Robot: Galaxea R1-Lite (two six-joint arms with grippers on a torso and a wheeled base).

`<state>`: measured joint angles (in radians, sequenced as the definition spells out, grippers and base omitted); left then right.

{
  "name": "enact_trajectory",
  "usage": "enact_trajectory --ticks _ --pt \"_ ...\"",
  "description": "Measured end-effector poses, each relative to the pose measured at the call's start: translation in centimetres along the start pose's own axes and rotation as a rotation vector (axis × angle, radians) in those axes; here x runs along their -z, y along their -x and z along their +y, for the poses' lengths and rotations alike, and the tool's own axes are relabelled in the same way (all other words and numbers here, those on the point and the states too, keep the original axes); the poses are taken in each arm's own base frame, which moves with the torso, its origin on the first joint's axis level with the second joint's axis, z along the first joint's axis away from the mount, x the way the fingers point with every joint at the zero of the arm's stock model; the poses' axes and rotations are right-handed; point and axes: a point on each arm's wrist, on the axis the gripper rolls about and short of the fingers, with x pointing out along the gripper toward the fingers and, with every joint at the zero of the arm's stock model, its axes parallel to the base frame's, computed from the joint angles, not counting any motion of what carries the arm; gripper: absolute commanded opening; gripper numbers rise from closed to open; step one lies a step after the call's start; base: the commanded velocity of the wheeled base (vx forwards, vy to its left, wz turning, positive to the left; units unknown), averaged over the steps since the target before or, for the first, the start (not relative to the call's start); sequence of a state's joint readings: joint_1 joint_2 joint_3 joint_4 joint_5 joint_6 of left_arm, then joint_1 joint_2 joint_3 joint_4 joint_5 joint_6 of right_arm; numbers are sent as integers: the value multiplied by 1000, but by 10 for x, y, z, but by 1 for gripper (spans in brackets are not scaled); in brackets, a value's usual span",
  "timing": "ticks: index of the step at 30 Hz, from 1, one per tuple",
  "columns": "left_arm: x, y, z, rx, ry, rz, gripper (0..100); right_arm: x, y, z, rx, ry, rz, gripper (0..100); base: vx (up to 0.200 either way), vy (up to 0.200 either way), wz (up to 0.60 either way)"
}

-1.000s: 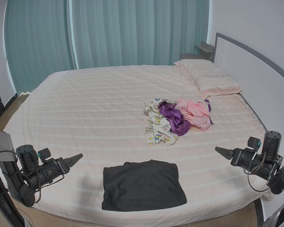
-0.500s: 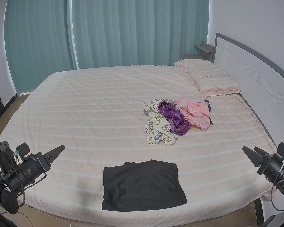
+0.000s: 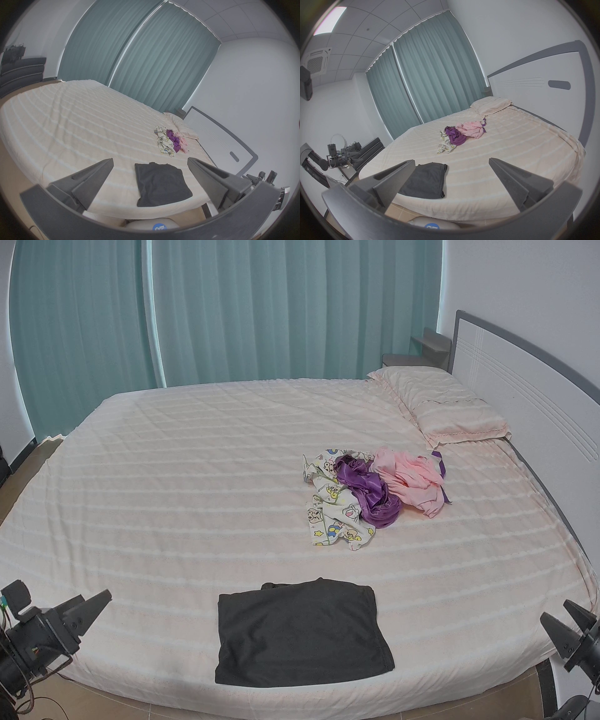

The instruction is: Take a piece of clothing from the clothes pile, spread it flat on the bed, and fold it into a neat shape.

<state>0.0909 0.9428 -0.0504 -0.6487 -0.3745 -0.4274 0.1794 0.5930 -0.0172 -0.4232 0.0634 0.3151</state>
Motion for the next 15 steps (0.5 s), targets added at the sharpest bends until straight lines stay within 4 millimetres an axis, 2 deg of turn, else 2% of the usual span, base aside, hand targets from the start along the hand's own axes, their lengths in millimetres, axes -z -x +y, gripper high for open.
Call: enact_trajectory --ticks 7,15 --pt "26 40 -5 -11 -54 -8 100 21 28 -5 27 20 -33 100 0 0 0" --pt "59 76 -5 14 -112 -83 100 36 46 -7 61 73 -128 100 0 0 0"
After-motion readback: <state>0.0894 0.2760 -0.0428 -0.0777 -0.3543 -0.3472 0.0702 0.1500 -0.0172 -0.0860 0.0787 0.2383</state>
